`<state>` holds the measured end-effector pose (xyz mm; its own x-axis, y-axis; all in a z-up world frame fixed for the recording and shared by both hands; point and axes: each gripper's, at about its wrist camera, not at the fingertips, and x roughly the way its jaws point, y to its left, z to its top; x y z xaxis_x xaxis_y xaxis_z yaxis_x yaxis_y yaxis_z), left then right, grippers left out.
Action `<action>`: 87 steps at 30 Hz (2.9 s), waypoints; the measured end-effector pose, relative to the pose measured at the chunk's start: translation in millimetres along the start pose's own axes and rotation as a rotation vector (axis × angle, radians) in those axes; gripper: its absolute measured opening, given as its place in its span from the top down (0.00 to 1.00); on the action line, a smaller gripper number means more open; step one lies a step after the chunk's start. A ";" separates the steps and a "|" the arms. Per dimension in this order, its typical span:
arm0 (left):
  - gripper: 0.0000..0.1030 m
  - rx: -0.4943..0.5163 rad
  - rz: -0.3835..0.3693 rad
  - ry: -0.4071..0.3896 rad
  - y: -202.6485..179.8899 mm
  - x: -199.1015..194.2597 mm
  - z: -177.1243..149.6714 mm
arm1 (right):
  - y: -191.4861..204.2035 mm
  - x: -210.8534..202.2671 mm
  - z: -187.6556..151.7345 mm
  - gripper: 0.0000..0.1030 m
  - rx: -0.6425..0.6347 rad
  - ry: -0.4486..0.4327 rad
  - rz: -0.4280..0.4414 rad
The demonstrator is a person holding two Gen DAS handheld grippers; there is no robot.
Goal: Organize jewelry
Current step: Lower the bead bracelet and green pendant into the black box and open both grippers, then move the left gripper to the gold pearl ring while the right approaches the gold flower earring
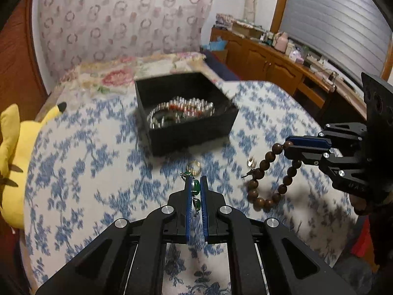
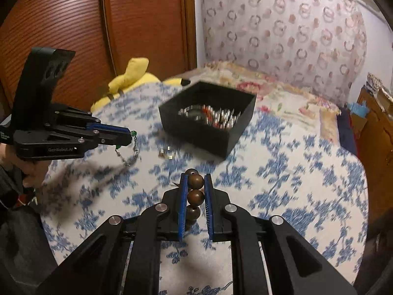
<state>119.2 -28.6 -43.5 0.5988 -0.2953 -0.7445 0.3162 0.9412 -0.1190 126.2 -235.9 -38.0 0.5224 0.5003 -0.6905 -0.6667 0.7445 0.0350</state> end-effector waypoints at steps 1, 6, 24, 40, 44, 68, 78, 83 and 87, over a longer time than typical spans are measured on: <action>0.95 0.003 -0.001 -0.010 -0.9 -2.1 3.8 | 0.0 -2.8 3.6 0.86 -0.004 -0.010 -0.002; 0.95 0.019 -0.002 -0.055 -5.2 -8.8 23.3 | -1.0 -15.8 20.8 0.86 -0.028 -0.056 -0.013; 0.95 0.032 0.025 -0.161 2.4 -17.4 82.9 | -15.9 -32.7 92.2 0.86 -0.098 -0.193 -0.048; 0.94 -0.006 0.061 -0.126 27.2 21.2 107.7 | -33.3 3.7 139.9 0.86 -0.116 -0.203 -0.050; 0.94 -0.016 0.064 -0.124 31.8 24.1 108.0 | -35.9 22.9 141.2 0.86 -0.115 -0.169 -0.049; 0.75 -0.043 0.095 -0.096 50.6 20.2 80.7 | -37.6 73.2 132.2 0.85 -0.059 -0.069 0.008; 0.33 -0.023 0.100 -0.094 41.3 13.2 62.6 | -36.0 36.7 97.1 0.75 -0.020 -0.093 -0.025; 0.20 -0.002 0.118 -0.087 33.2 9.9 53.4 | -31.7 22.5 65.7 0.71 0.004 -0.069 -0.031; 0.10 0.004 0.129 -0.081 31.1 8.8 46.9 | -25.7 17.7 43.2 0.55 0.015 -0.040 -0.039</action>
<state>168.8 -9.7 -22.9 0.6922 -0.1847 -0.6977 0.2361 0.9715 -0.0229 175.5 -227.0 -19.9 0.5690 0.4878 -0.6620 -0.6373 0.7704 0.0199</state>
